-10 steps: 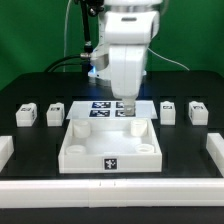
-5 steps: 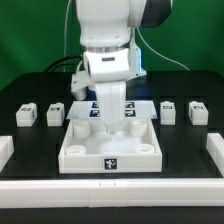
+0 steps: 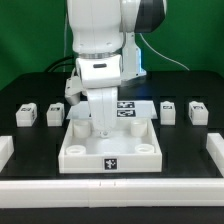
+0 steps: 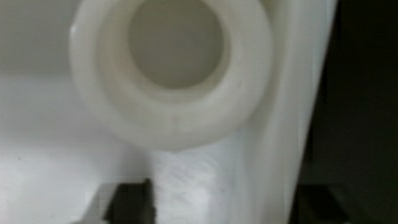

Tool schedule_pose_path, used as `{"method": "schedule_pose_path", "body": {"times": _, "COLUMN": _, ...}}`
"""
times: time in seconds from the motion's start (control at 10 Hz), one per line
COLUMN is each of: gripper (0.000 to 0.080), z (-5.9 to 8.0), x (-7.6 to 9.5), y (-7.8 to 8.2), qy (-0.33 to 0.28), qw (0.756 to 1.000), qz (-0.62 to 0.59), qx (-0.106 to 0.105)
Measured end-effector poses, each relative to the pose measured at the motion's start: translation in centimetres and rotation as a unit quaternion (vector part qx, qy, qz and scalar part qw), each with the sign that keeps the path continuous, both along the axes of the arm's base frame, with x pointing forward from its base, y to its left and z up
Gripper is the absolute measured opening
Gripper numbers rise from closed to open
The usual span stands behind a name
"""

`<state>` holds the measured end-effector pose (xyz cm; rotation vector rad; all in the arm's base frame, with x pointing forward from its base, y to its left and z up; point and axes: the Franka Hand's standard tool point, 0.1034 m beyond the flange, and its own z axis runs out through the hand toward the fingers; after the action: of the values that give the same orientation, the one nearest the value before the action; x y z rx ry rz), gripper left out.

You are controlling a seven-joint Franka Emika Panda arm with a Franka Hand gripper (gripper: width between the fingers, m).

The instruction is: Assemble one leg

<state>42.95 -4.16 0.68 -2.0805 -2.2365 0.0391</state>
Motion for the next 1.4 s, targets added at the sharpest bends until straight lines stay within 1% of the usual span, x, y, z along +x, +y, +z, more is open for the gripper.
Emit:
{"method": "schedule_pose_path", "body": {"times": 0.2, "gripper": 0.0098, "z": 0.0, "x": 0.0, "y": 0.0, "qy": 0.001, "qw": 1.0, "qz": 0.0, "qx": 0.0}}
{"method": "schedule_pose_path", "body": {"times": 0.3, "gripper": 0.0098, "z": 0.1, "x": 0.2, "y": -0.1, "qy": -0.003, "qw": 1.0, "qz": -0.001, "qx": 0.0}}
{"method": "schedule_pose_path", "body": {"times": 0.4, "gripper": 0.0061, "z": 0.1, "x": 0.2, "y": -0.1, "qy": -0.005, "qw": 1.0, "qz": -0.001, "qx": 0.0}}
{"method": "schedule_pose_path", "body": {"times": 1.0, "gripper": 0.0061, "z": 0.1, "x": 0.3, "y": -0.1, "qy": -0.006, "qw": 1.0, "qz": -0.001, "qx": -0.001}}
{"method": "schedule_pose_path", "body": {"times": 1.1, "gripper": 0.0061, "z": 0.1, "x": 0.5, "y": 0.2, "qy": -0.007, "qw": 1.0, "qz": -0.006, "qx": 0.0}}
{"method": "schedule_pose_path", "body": {"times": 1.4, "gripper": 0.0061, "z": 0.1, "x": 2.1, "y": 2.9, "qy": -0.014, "qw": 1.0, "qz": -0.001, "qx": 0.008}}
